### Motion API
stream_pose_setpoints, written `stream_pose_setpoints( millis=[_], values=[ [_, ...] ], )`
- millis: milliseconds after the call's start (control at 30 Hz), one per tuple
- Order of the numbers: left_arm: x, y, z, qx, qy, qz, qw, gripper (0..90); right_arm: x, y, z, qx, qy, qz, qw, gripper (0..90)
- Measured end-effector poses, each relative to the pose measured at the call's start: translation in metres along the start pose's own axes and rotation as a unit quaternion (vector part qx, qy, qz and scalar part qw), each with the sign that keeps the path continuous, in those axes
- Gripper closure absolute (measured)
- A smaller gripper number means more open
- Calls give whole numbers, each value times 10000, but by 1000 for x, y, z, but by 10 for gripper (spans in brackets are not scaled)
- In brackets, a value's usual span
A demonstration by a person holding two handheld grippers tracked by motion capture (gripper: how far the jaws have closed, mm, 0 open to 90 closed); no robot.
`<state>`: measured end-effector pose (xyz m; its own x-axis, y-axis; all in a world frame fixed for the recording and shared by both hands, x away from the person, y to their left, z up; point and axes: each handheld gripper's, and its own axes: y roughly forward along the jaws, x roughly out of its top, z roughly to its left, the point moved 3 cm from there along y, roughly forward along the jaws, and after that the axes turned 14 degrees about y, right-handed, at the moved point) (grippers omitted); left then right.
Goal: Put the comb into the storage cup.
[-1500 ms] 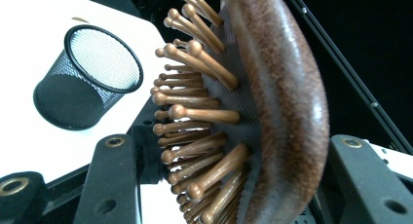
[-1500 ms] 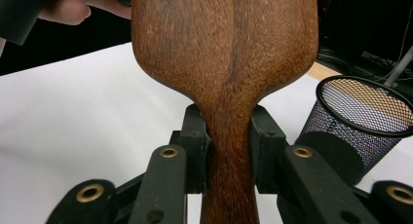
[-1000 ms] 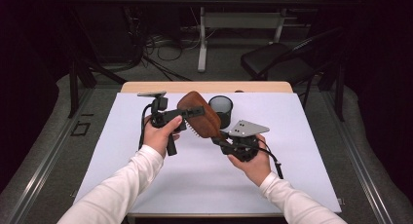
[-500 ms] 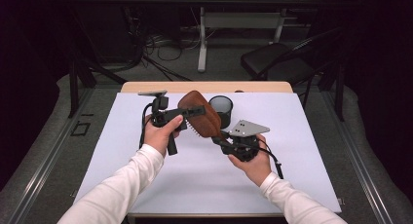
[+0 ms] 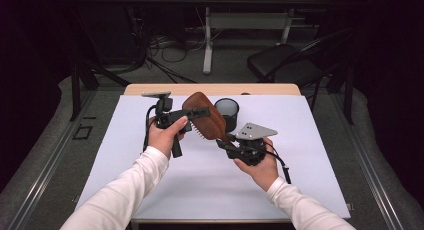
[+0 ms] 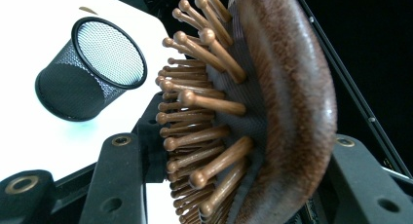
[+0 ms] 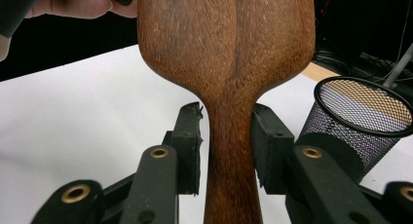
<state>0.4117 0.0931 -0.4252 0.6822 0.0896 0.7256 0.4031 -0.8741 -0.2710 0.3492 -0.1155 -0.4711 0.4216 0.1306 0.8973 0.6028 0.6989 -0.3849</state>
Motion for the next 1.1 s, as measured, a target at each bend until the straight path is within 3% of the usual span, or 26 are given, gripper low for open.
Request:
stream_pose_setpoints(
  millis=[633,833,933,1100],
  values=[
    [7,-4,5,192,33,-132,9997,492,-1,-1,-2,-58,138,35,9999,403],
    [10,-4,4,229,62,-174,9996,493,3,-6,-7,-226,275,-28,9994,373],
    [11,-5,4,258,82,-194,9994,493,7,-8,-10,-157,293,-176,9993,356],
    [14,-5,3,290,91,-233,9993,493,11,-13,-13,-29,375,-131,9992,364]
  ],
)
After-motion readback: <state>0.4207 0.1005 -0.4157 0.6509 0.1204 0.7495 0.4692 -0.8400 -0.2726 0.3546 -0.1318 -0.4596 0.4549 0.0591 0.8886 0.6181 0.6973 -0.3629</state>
